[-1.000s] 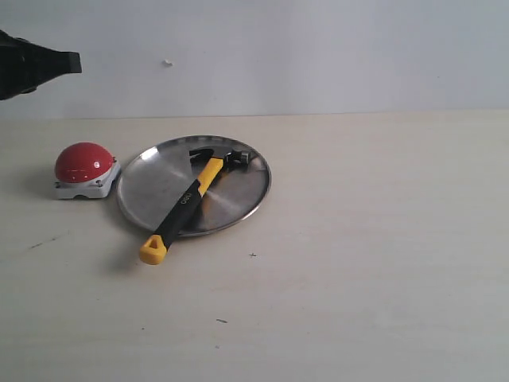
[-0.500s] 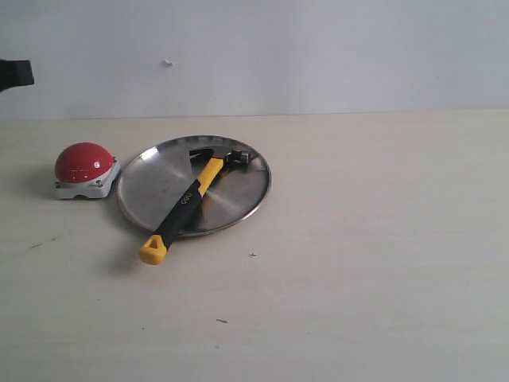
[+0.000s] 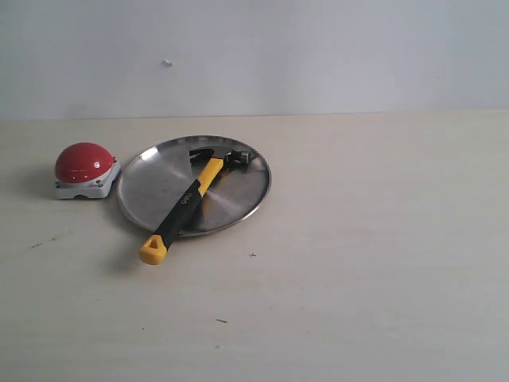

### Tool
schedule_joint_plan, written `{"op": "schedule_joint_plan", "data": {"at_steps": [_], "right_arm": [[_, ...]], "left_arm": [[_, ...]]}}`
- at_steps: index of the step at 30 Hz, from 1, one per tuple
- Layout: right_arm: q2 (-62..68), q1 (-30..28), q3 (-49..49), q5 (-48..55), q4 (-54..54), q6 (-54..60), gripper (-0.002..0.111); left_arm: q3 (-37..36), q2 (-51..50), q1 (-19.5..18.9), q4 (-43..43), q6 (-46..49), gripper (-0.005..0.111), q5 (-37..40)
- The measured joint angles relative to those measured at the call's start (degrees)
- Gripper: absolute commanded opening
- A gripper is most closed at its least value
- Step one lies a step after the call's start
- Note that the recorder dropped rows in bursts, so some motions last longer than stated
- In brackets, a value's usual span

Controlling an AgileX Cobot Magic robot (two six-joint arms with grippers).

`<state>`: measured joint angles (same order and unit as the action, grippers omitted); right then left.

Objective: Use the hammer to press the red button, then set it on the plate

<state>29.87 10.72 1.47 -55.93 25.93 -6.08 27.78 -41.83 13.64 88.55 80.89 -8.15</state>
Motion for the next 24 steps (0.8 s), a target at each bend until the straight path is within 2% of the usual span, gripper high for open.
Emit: {"op": "schedule_joint_plan", "data": {"at_steps": [6, 10, 13, 16, 21, 24], "right_arm": [[0.0, 0.0, 0.0, 0.0, 0.0, 0.0, 0.0], [0.0, 0.0, 0.0, 0.0, 0.0, 0.0, 0.0], [0.0, 0.0, 0.0, 0.0, 0.0, 0.0, 0.0], [0.0, 0.0, 0.0, 0.0, 0.0, 0.0, 0.0], [0.0, 0.0, 0.0, 0.0, 0.0, 0.0, 0.0], [0.0, 0.0, 0.0, 0.0, 0.0, 0.0, 0.0]], "left_arm": [[-11.28, 19.47, 0.0, -0.11, -2.38, 0.0, 0.0], [-15.97, 24.28, 0.0, 0.01, -3.36, 0.0, 0.1], [-18.26, 26.59, 0.0, -3.82, -9.42, 0.0, 0.1], [-19.92, 29.74, 0.0, -17.62, -23.03, 0.0, 0.42], [-23.07, 36.78, 0.0, -59.54, -62.6, 0.0, 0.65], [-26.01, 40.5, 0.0, -72.83, -76.52, 0.0, 0.65]]}}
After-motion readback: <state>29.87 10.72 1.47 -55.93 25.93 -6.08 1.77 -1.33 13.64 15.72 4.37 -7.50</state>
